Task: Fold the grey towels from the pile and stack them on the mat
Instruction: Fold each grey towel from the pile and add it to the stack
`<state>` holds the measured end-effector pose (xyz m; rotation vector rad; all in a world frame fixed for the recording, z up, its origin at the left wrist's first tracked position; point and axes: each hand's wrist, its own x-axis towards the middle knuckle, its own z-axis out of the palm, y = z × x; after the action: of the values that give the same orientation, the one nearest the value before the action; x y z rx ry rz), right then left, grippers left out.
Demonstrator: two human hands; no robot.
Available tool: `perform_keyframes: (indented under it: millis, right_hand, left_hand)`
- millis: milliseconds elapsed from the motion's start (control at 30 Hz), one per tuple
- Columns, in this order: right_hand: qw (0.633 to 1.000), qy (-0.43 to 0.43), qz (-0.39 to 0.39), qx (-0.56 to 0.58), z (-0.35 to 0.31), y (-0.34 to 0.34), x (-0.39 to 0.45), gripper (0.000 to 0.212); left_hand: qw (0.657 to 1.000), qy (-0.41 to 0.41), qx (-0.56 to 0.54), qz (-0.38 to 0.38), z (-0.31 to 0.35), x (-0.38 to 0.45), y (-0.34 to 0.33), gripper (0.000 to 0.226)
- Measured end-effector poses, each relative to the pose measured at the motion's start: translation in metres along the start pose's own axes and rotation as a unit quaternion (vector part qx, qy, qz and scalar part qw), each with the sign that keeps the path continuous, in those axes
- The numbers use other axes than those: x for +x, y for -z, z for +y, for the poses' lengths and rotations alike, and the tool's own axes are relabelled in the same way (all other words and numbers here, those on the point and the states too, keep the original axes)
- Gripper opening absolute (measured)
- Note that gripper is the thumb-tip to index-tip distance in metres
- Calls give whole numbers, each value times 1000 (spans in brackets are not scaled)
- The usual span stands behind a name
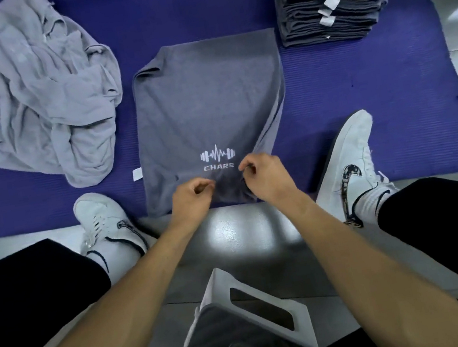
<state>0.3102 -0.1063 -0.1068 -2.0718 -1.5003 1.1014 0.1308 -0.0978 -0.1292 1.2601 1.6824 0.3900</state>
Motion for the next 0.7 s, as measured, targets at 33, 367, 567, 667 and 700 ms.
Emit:
perform_keyframes:
  millis: [33,367,567,667,700]
  right_hand:
    - [1000,1,-15,-12,-5,-12,1,23]
    - [995,-46,-78,-50,-15,-73,16,40]
    - [994,-42,-73,-63,-11,-76,21,40]
    - [995,-29,-66,-66,-13,-78,19,38]
    - [996,-24,-61,-63,-13,-79,18,37]
  left_hand:
    - [999,23,-8,22,-9,-1,7,16]
    - [950,250,-41,183,-82,-2,67,13]
    - [919,318,-145,181,-93,7,60,17]
    - [915,309,-175,194,-97,11,56,11]
    - [916,302,-182,193,-98,12,56,10]
